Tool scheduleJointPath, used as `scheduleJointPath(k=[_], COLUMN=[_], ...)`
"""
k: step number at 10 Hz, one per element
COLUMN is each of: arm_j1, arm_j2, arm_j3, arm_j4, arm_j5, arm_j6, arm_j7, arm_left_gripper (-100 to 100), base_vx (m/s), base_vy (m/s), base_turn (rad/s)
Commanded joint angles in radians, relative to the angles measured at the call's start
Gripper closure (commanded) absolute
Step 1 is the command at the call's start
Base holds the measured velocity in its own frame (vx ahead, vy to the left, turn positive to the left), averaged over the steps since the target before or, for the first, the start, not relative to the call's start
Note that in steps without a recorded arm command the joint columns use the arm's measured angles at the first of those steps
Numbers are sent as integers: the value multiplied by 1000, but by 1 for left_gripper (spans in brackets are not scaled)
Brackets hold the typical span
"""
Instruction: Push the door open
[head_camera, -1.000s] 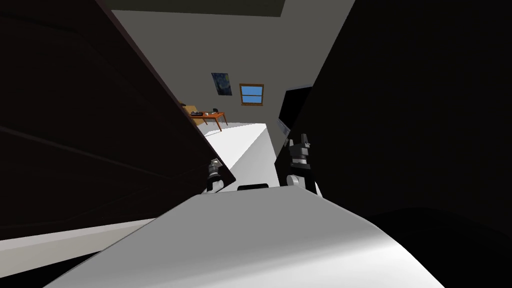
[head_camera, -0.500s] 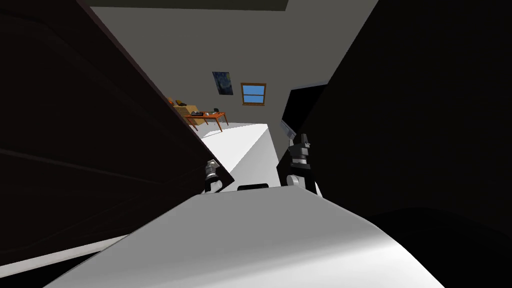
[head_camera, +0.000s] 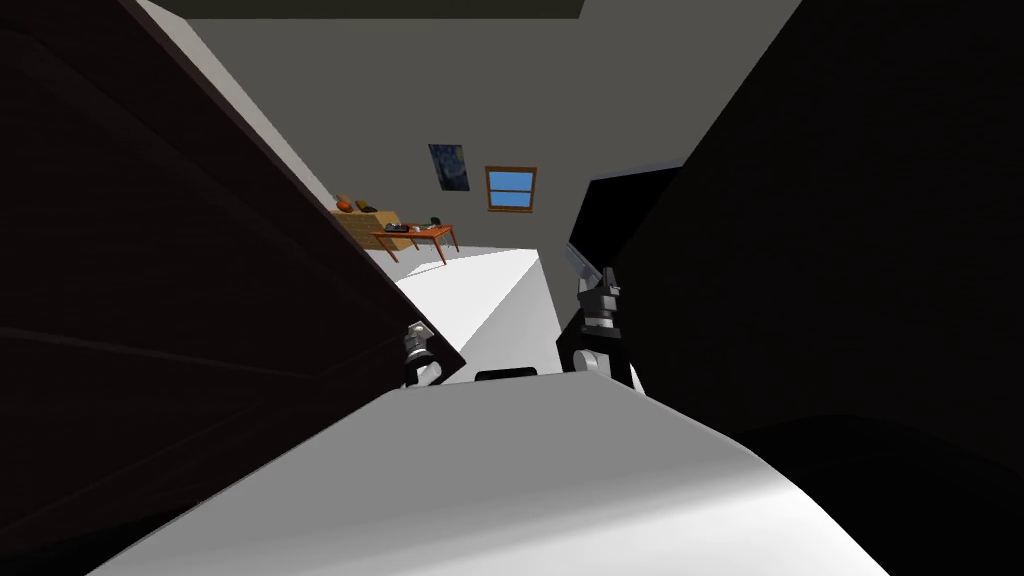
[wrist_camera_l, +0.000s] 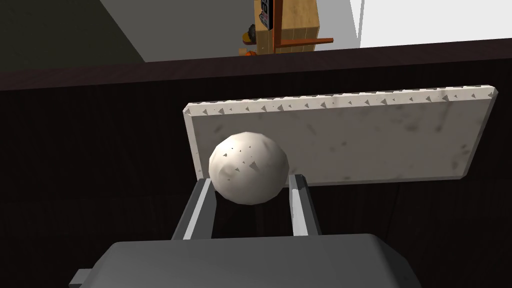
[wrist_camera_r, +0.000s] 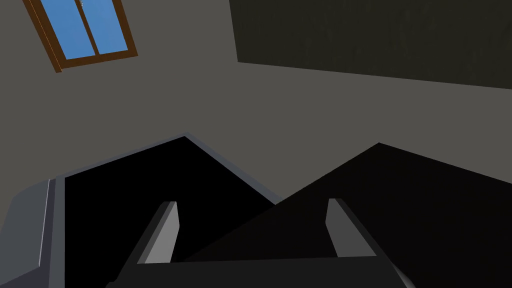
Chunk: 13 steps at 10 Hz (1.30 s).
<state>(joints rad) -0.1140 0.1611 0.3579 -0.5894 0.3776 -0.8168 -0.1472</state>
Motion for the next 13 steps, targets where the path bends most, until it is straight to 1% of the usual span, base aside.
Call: scheduleJointPath(k=[1,2,3,4,5,7,9,13], arm_j1=[-3,-2,2,3,4,4,6,11], arm_j2=[3,4,6,12,13,14,17,25], arm_j3=[12,17,15,31,39,44,69,117], arm_j4=[-4,-4,2,4,5,5,8,14], arm_j5=[8,12,11,22,27,31,49,84], arm_j6=[-2,-3,0,-4,-5,-6,-10,-17], arm_j7=[-5,-7,-4,-9,-13,-15,-26,-48], arm_left_gripper=[100,100,100,100,100,100,100,100], base_vx=[175,182,80,101,178,139,155,232], base_vy=[19,3,6,45,33,28,15,48], base_turn=[34,30,36,32,28,27,28,45])
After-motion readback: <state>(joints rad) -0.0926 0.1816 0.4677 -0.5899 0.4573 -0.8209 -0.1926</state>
